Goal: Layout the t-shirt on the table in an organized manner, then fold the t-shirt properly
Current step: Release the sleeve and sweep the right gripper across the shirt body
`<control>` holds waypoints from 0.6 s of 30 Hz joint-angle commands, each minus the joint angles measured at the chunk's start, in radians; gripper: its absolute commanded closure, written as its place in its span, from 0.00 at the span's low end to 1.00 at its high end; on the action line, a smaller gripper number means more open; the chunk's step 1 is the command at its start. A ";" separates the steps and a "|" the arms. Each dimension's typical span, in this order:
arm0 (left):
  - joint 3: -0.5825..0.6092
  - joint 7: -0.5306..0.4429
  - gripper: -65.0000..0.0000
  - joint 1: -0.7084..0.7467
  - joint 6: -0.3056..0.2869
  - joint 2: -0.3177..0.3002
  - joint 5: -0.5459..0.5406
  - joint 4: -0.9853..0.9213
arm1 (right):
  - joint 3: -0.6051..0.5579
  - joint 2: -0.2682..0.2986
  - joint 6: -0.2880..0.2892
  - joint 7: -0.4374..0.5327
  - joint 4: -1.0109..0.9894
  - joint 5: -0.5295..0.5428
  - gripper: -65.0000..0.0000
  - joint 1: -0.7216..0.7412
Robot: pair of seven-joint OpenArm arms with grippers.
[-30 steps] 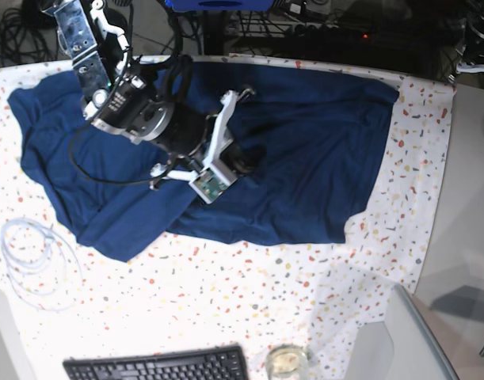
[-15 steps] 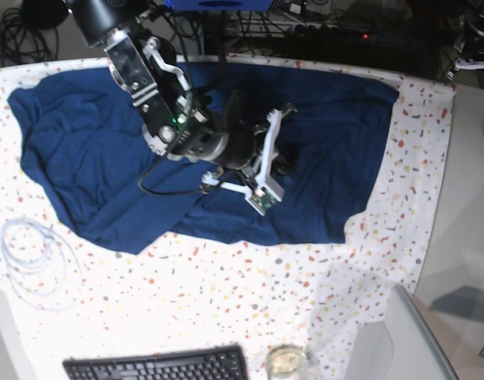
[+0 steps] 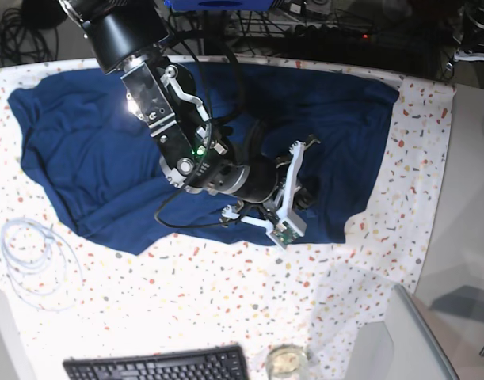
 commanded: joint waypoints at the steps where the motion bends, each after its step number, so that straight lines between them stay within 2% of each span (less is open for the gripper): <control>1: -0.004 -0.018 1.00 0.007 0.001 -0.010 -0.007 0.014 | -0.035 -0.022 0.007 0.029 0.013 0.022 1.00 0.028; 5: -0.004 -0.018 1.00 0.001 0.001 -0.010 -0.007 0.014 | -0.168 -0.027 -0.001 0.030 -0.025 0.022 1.00 0.045; 7: -0.002 -0.018 1.00 0.001 0.001 -0.008 -0.009 0.014 | -0.226 -0.027 -0.054 0.044 -0.045 0.022 0.96 0.064; 8: -0.002 -0.018 1.00 0.001 0.001 -0.008 -0.009 0.014 | -0.248 -0.027 -0.096 0.059 -0.052 0.022 0.89 0.067; 10: -0.002 -0.018 1.00 0.001 0.001 -0.008 -0.009 0.014 | -0.269 -0.027 -0.162 0.082 -0.044 0.022 0.67 0.067; 12: -0.002 -0.018 1.00 0.001 0.001 -0.008 -0.009 0.014 | -0.268 -0.021 -0.183 0.084 -0.012 0.017 0.42 0.067; 14: -0.002 -0.018 1.00 -0.002 0.001 -0.008 -0.009 0.014 | -0.223 0.025 -0.183 0.084 0.042 0.017 0.26 0.067; 15: -0.002 -0.018 1.00 -0.007 0.001 -0.008 -0.009 0.014 | -0.191 0.056 -0.183 0.084 0.071 0.018 0.25 0.067; 18: 0.003 -0.018 1.00 -0.022 0.001 -0.008 -0.009 0.014 | -0.015 0.171 -0.183 0.079 0.145 0.022 0.30 0.064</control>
